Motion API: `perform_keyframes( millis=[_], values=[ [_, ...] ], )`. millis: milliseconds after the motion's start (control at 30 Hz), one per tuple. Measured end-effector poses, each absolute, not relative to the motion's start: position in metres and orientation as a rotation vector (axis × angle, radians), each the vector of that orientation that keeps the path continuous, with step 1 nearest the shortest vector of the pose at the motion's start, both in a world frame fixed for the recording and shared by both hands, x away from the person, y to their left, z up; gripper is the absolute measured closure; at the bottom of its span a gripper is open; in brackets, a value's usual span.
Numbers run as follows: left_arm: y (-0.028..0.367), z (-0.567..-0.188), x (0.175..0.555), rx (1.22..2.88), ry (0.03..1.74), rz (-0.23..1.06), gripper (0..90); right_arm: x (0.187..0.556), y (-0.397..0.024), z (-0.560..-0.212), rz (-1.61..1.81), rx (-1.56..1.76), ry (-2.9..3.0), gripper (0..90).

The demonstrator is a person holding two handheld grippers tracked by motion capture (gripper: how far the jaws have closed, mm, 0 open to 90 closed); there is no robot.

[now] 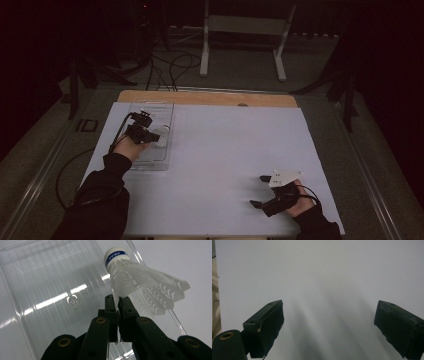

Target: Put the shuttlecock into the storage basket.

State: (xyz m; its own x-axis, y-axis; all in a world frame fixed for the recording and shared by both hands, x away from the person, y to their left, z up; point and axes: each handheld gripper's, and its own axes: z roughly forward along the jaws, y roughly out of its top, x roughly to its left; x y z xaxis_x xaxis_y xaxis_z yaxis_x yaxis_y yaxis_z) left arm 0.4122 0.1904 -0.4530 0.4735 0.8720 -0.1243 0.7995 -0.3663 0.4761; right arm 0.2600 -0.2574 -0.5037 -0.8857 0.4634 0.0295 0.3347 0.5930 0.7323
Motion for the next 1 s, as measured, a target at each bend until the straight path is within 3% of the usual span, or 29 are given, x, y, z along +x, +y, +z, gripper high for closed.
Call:
perform_keyframes(
  millis=[233, 333, 500, 533, 667, 700, 733, 1000],
  values=[
    [0.189, -0.455, 0.412, 2.269, 1.378, 0.205, 83.3, 0.26, -0.258, -0.504, 1.171, 0.677, 2.659, 8.7],
    [0.188, -0.455, 0.411, 2.276, 1.368, 0.211, 76.6, 0.26, -0.258, -0.504, 1.168, 0.676, 2.662, 8.7],
    [0.188, -0.452, 0.41, 2.261, 1.371, 0.243, 49.3, 0.26, -0.258, -0.504, 1.168, 0.678, 2.662, 8.7],
    [0.188, -0.447, 0.41, 2.231, 1.392, 0.261, 38.0, 0.26, -0.258, -0.504, 1.167, 0.677, 2.663, 8.7],
    [0.191, -0.438, 0.408, 2.19, 1.369, 0.236, 21.5, 0.261, -0.258, -0.504, 1.164, 0.674, 2.664, 8.7],
    [0.191, -0.438, 0.408, 2.19, 1.369, 0.236, 20.7, 0.261, -0.258, -0.504, 1.164, 0.674, 2.664, 8.7],
    [0.19, -0.434, 0.406, 2.191, 1.336, 0.217, 14.4, 0.261, -0.258, -0.504, 1.16, 0.673, 2.665, 8.8],
    [0.182, -0.427, 0.398, 2.21, 1.25, 0.232, 0.1, 0.26, -0.257, -0.504, 1.165, 0.675, 2.665, 8.8]
  ],
)
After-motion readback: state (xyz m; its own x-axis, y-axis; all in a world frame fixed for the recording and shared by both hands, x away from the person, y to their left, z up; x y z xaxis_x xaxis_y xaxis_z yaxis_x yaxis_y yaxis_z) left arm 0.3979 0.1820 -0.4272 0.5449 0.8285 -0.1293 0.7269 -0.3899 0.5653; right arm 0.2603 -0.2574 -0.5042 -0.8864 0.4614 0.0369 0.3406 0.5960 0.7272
